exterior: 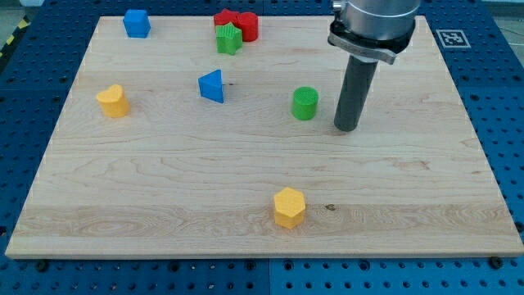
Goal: Move the green circle to the bottom of the red circle
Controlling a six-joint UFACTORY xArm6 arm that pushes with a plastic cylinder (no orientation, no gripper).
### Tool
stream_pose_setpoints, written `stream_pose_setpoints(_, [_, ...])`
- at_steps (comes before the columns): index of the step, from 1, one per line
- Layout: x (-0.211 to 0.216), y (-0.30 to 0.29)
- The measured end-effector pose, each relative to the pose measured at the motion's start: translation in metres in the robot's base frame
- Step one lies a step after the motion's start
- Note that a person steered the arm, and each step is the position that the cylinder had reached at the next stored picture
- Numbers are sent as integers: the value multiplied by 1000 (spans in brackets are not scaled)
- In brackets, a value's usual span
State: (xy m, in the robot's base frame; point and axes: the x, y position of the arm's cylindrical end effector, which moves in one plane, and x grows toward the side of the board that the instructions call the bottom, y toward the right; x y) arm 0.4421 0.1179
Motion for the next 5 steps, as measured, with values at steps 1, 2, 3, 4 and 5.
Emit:
stream_pose_setpoints(1, [1, 0])
stream_pose_setpoints(2, [18, 0])
stream_pose_setpoints(3, [12, -17])
stream_pose_setpoints(4, [-13, -43])
stream_pose_setpoints(5, [-46, -61])
